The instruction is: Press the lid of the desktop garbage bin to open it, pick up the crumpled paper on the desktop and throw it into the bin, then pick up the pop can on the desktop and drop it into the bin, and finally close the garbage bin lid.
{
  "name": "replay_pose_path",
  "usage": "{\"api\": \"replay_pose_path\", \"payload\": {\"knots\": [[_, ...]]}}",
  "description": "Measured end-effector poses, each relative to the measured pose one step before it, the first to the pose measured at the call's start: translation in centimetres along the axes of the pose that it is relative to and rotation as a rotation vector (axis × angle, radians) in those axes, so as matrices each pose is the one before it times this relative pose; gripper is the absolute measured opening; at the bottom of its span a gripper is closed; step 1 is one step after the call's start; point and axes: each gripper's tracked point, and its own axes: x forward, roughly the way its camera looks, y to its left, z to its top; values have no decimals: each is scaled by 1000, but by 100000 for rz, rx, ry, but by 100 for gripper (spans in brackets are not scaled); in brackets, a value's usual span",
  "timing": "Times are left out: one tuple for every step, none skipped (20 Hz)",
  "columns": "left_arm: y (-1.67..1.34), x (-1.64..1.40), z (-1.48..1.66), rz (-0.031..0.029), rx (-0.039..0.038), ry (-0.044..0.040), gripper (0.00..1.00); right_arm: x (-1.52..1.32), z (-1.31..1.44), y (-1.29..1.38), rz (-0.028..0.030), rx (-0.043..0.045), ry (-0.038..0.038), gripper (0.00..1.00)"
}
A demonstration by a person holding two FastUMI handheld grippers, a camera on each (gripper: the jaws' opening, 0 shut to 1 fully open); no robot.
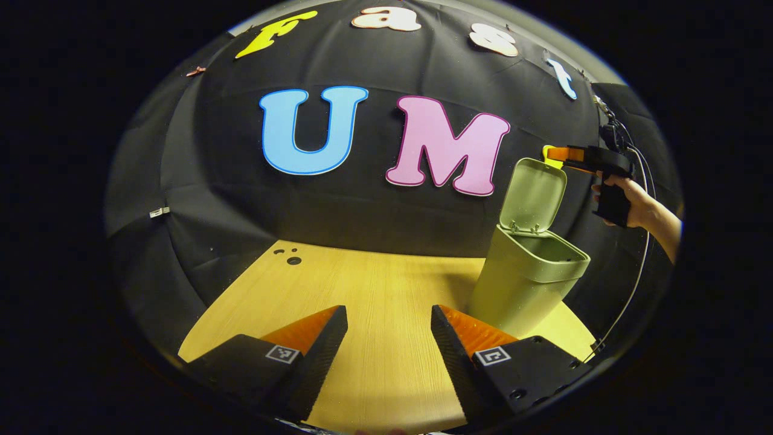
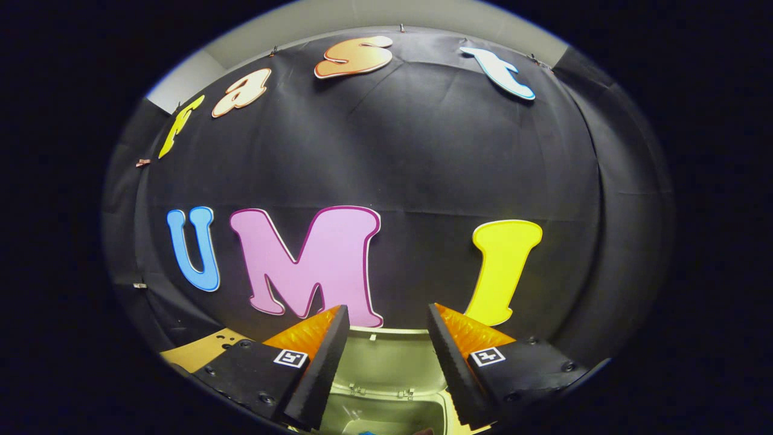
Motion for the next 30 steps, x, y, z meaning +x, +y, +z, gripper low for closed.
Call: {"api": "replay_pose_path", "payload": {"knots": [[101,-77,-245,673,-550,621,90,393,-321,81,0,172,466,82],[49,28,-112,489,-507,432,90,402,-325,-16,-3,33,636,82],[55,-48,-155,355,-299,212,90,427,-321,-52,-252,-170,451,82],[44,11,9,298,30,78,90,409,-331,-17,-315,-94,657,82],[67,63,24,287,191,139,90,145,-273,97,198,400,733,82],[106,39,69,180,213,-49,90,122,67,95,-180,671,-192,82],[-62,82,98,26,105,-232,90,-17,-230,63,133,5,641,82],[30,40,130,-50,-152,-94,90,-363,-36,130,462,-875,352,81],[50,88,-65,-398,-297,-96,90,-393,-23,79,432,-1304,184,82],[-99,42,83,-477,-289,10,90,-586,-90,58,352,-1139,457,81],[13,87,-155,-600,-135,123,90,-634,-59,101,561,-694,493,82],[-49,61,-20,-538,90,67,90,-730,-136,232,941,-337,781,82],[17,77,-126,-599,189,-76,90,-791,-332,223,713,-40,1008,81],[-53,91,79,-692,165,-76,90,-820,-343,109,567,74,1110,82],[-58,20,-17,-787,201,-185,90,-653,-399,105,250,143,1055,82],[-134,72,-1,-885,233,-141,90,-625,-345,191,204,-11,1050,81],[-126,-79,73,-925,379,-28,90,-589,-397,85,-4,-394,993,81],[-61,-12,12,-969,462,182,90,-599,-483,88,-13,-509,1168,81],[-76,28,-167,-809,571,52,90,-546,-505,109,-155,-539,1297,81],[-62,-42,-19,-681,461,89,90,-458,-484,141,-26,-564,1320,82],[0,62,36,-613,204,-33,90,-525,-665,115,-102,-304,1462,81],[-42,34,103,-630,-38,-146,90,-385,-508,178,179,36,1107,82],[-47,-13,88,-510,-72,-236,90,-421,-688,135,39,211,1386,82],[-55,14,66,-436,-70,-92,90,-270,-660,121,87,267,1357,81],[1,-121,-154,-440,-18,-31,90,-252,-650,69,56,308,1284,81],[-94,24,-31,-305,-1,97,91,-272,-564,110,22,230,1342,81],[-3,-6,-143,-313,3,113,90,-199,-571,31,14,120,1177,82],[15,29,-48,-218,32,86,90,-197,-690,34,-29,44,1337,82],[1,-45,-83,-114,-46,83,90,-202,-681,122,128,123,1403,82],[4,15,-38,-225,-122,-34,90,-143,-774,106,195,40,1516,82]]}}
